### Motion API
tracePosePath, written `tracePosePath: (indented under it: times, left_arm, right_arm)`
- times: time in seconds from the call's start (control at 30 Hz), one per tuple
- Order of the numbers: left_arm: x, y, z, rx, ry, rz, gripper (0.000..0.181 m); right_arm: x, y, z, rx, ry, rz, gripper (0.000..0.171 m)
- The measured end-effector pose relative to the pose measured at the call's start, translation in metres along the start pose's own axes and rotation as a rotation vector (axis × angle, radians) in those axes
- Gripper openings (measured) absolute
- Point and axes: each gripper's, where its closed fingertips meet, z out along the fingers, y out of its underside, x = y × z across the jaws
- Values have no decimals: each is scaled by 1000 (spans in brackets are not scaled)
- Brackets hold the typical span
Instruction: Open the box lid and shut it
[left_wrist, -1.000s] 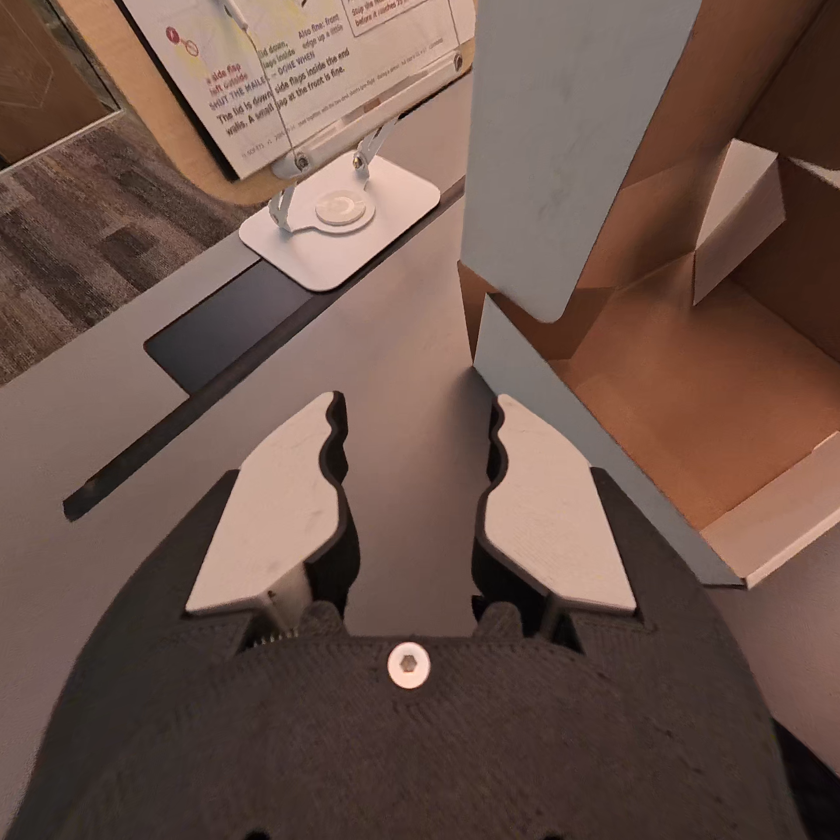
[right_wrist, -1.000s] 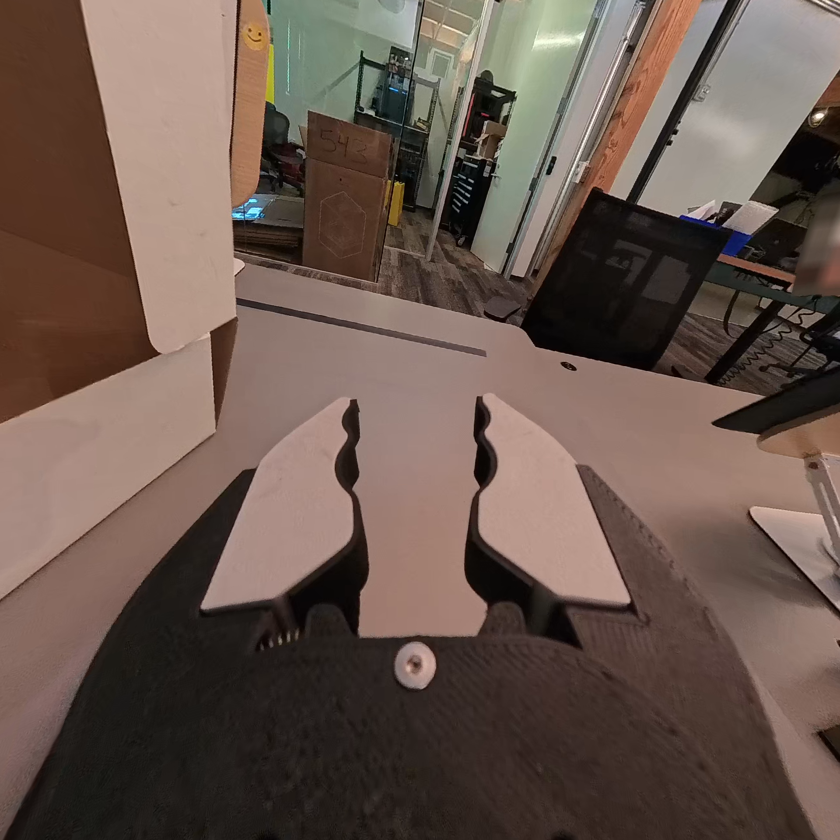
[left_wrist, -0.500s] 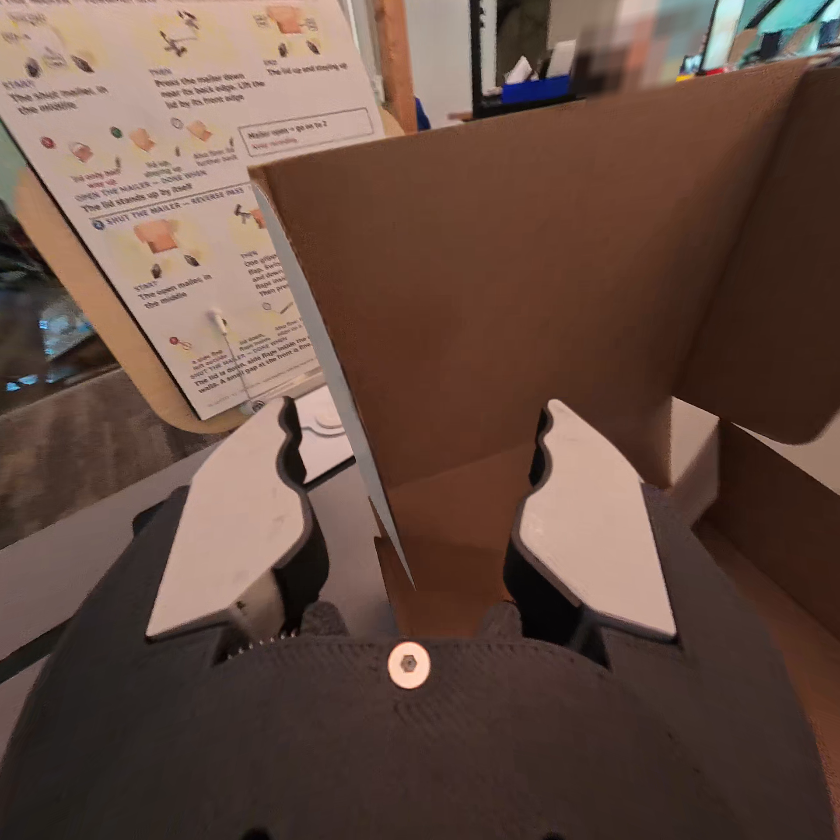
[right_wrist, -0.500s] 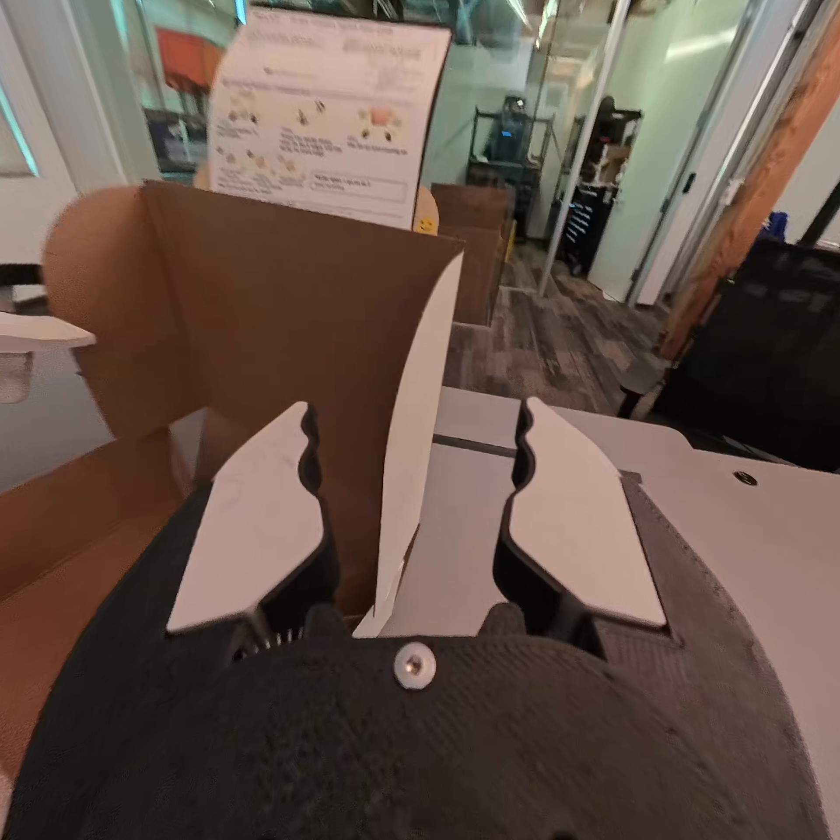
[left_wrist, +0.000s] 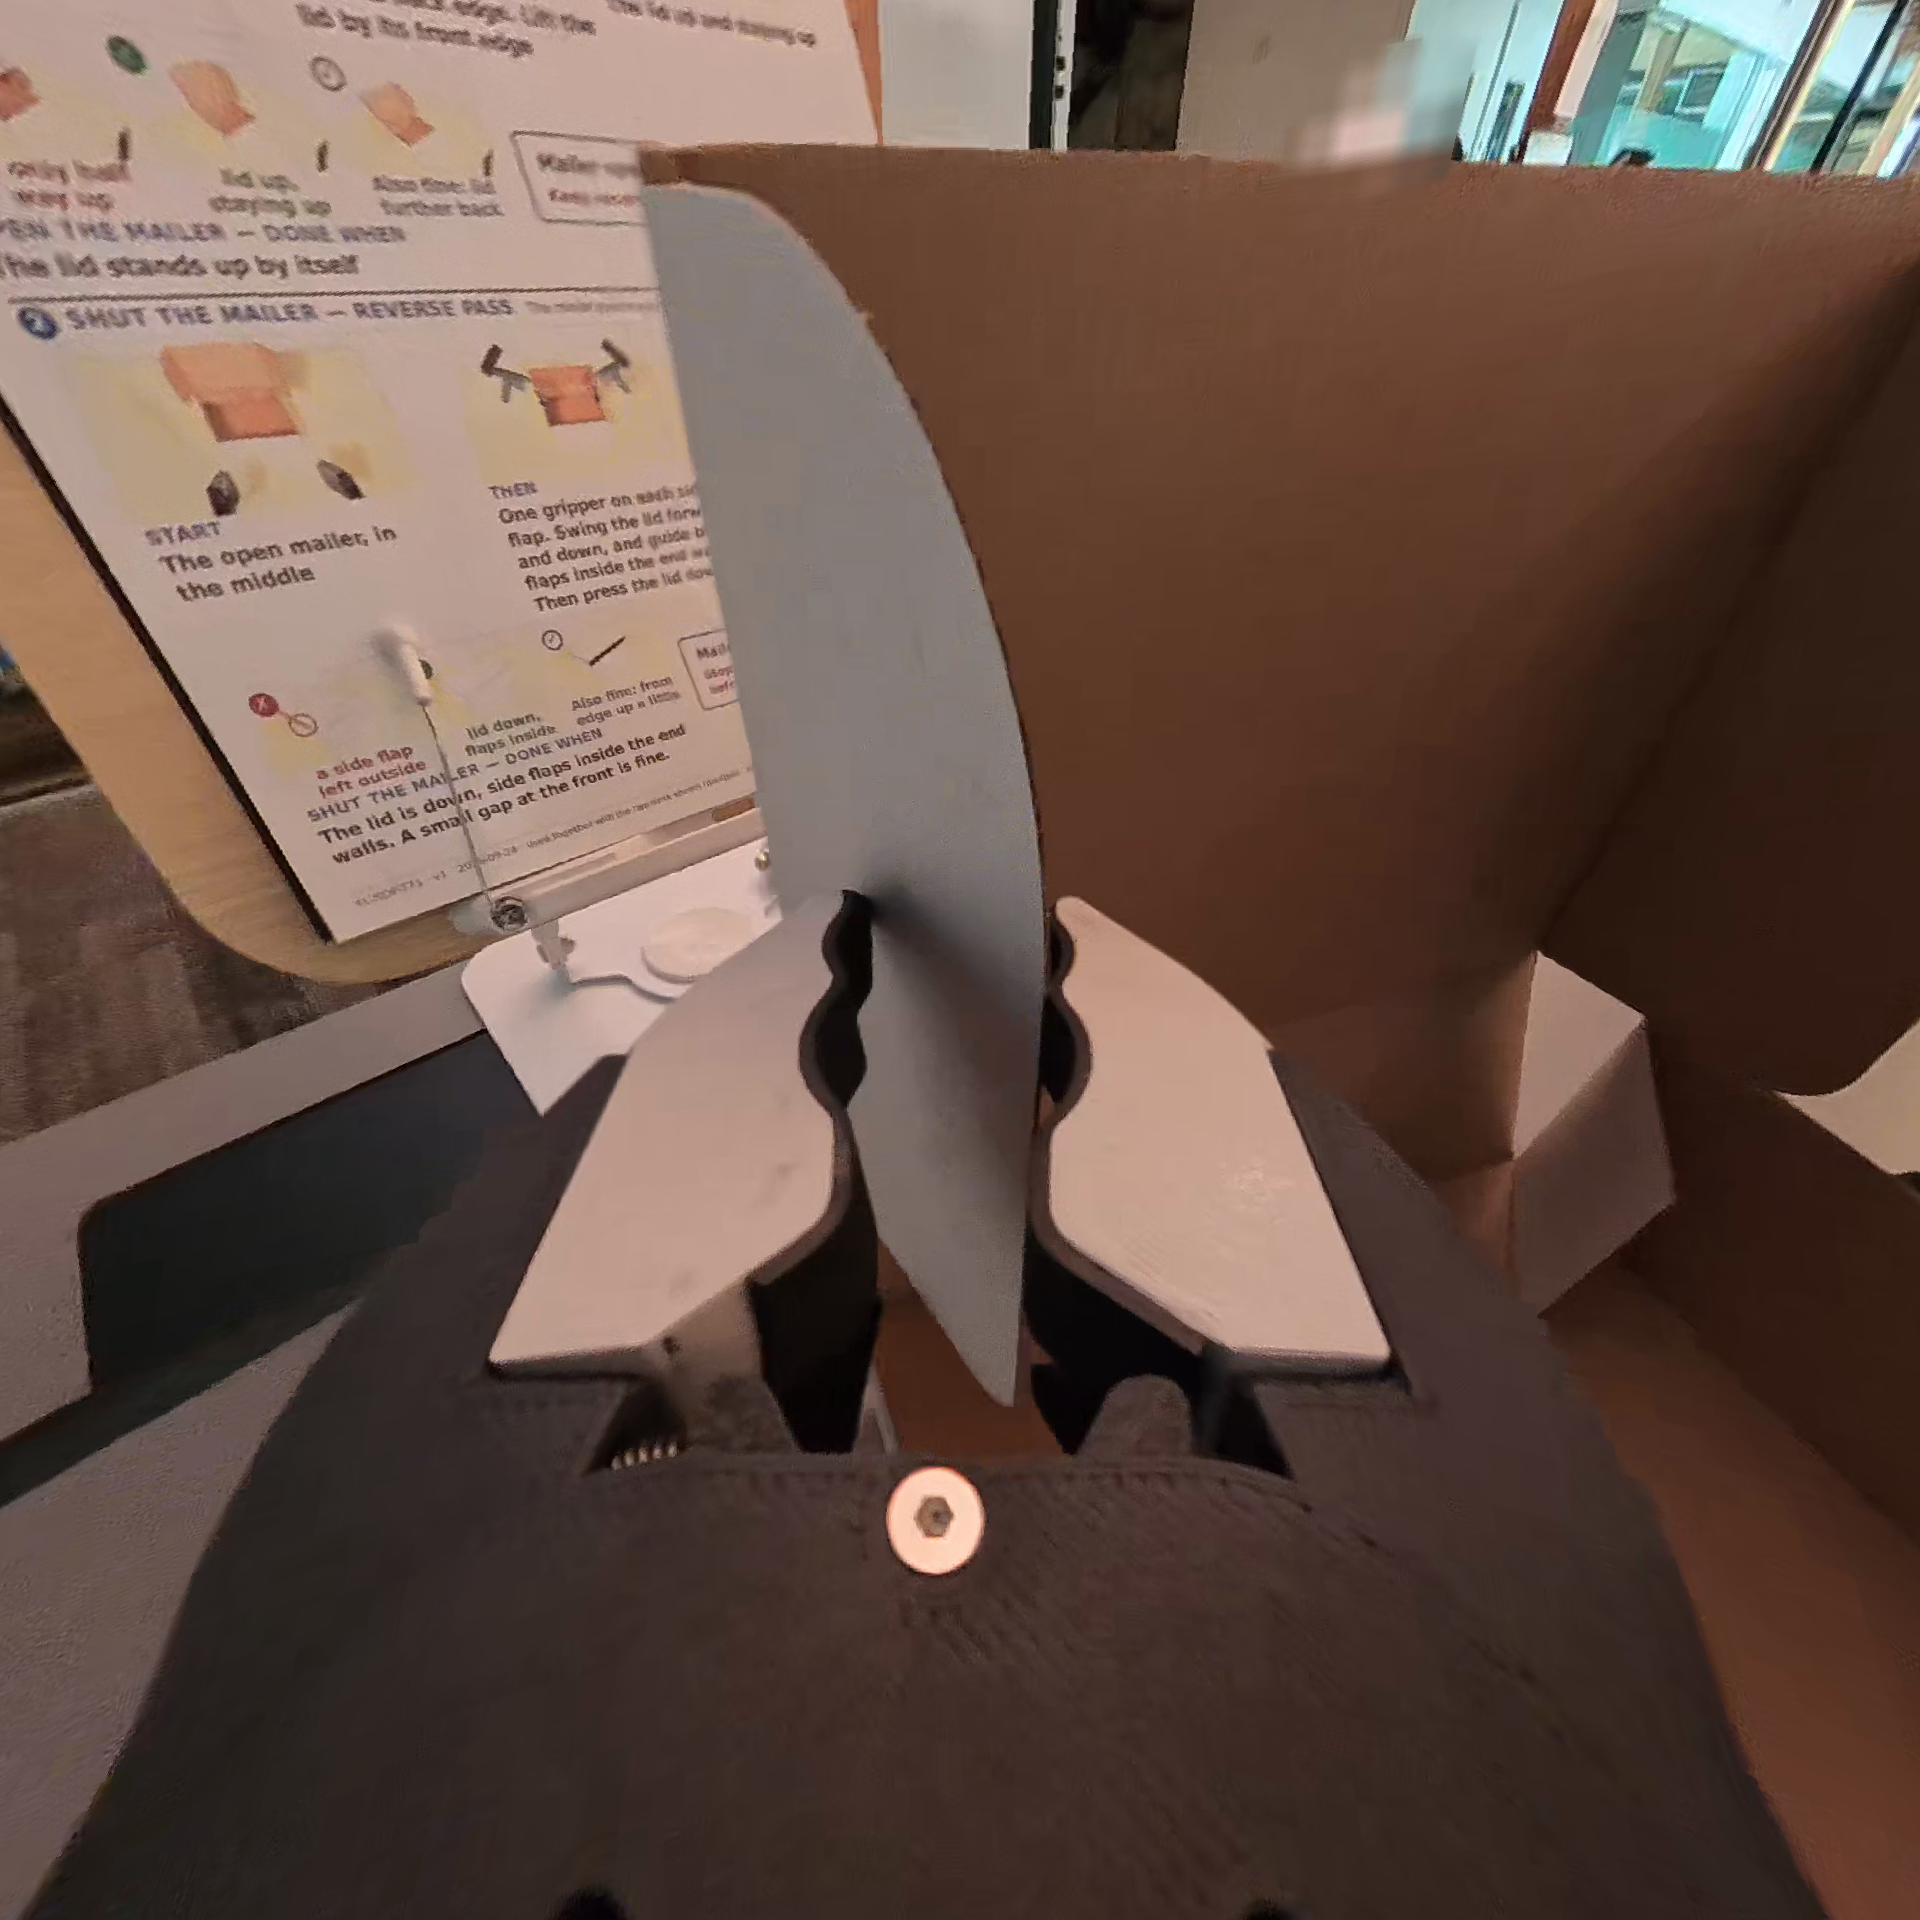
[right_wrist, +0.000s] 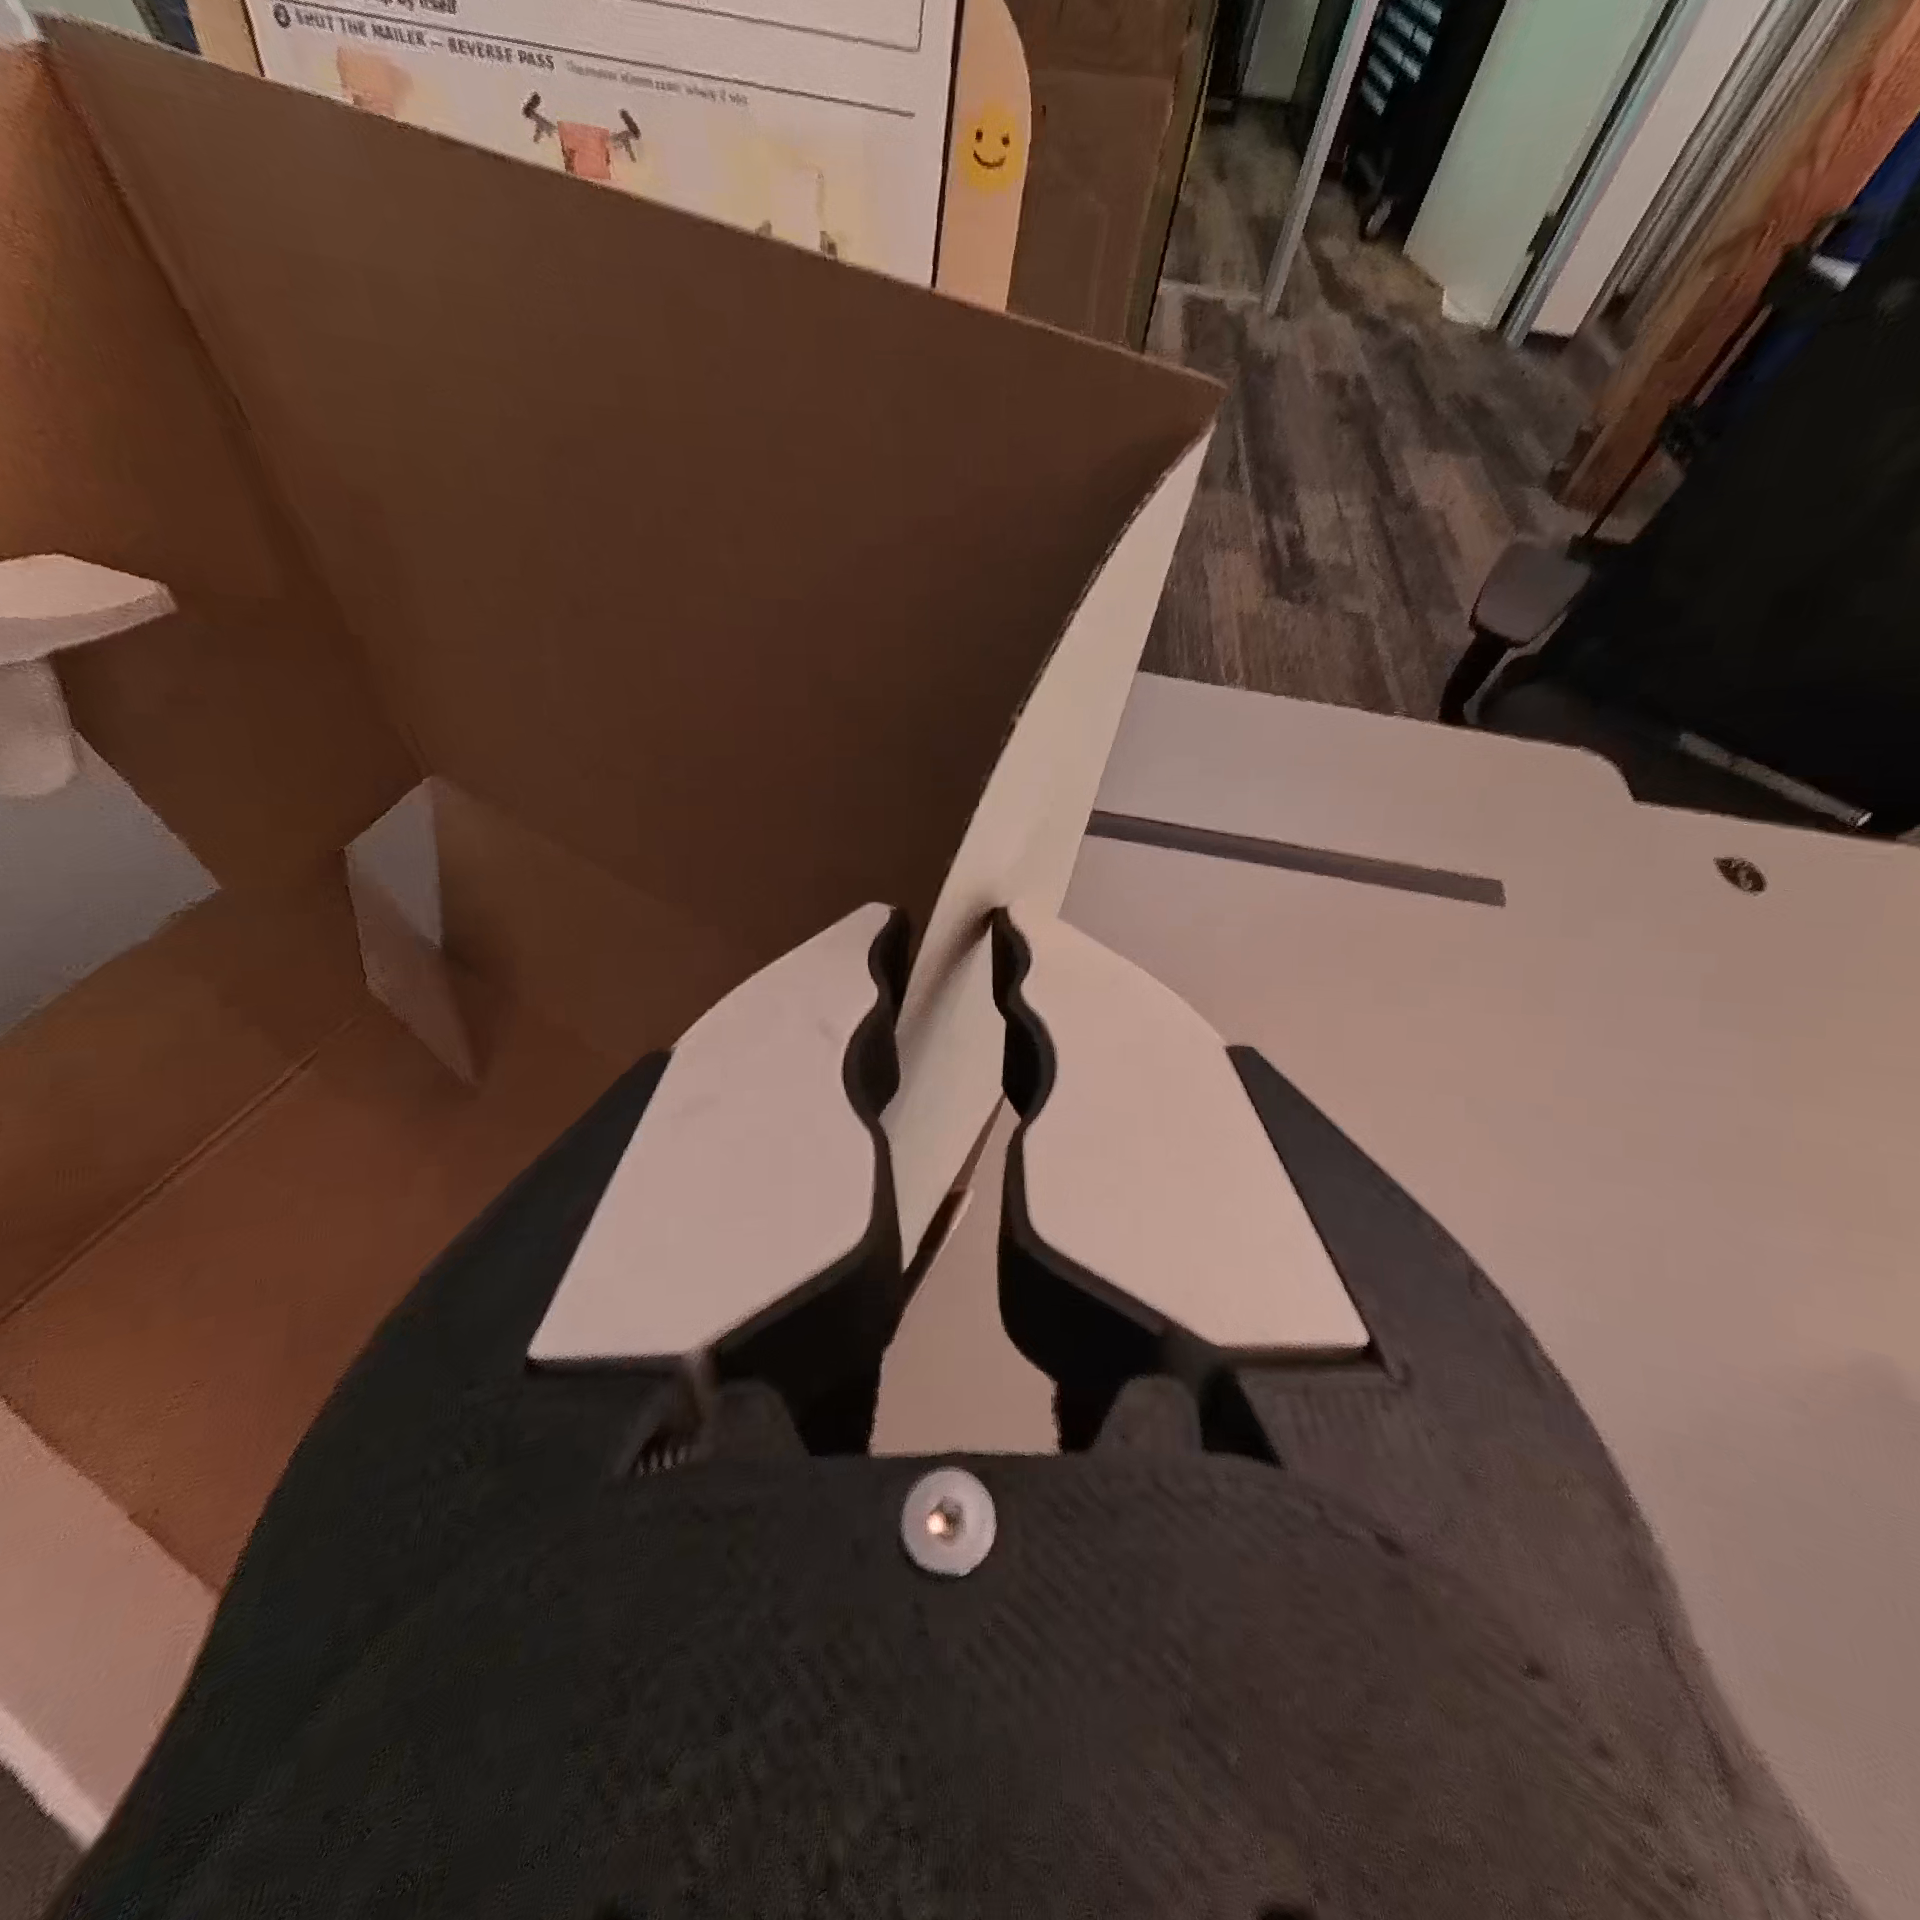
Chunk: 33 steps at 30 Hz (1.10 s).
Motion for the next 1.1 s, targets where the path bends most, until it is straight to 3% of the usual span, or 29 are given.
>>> tracePosePath:
  times: [0.33,0.67,1.1]
  left_arm:
    - [-19,0,-24,-69,-156,105,4]
    - [3,11,-57,-252,-178,175,5]
    - [13,19,-63,-349,-199,242,8]
  right_arm:
    - [-3,5,-14,-192,50,10,11]
    - [-23,26,-65,-196,47,0,10]
    - [-38,32,-63,-408,-7,193,14]
